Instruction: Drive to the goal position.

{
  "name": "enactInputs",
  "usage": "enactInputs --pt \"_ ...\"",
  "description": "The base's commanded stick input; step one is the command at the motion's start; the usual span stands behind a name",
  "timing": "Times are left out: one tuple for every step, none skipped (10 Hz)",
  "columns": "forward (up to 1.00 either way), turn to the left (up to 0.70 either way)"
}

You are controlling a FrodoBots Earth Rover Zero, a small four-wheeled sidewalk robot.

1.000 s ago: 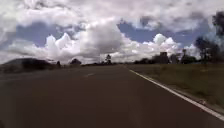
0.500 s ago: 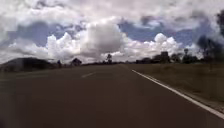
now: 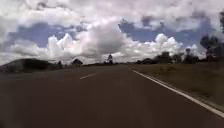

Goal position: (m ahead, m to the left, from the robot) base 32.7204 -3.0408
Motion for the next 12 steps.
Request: enactInputs --pt "1.0 0.0" --pt "1.0 0.0" --pt "1.0 0.0" --pt "1.0 0.0" --pt "1.0 0.0" --pt "1.0 0.0" --pt "1.0 0.0" --pt "1.0 0.0" --pt "1.0 0.0" --pt "1.0 0.0" --pt "1.0 0.0" --pt "1.0 0.0"
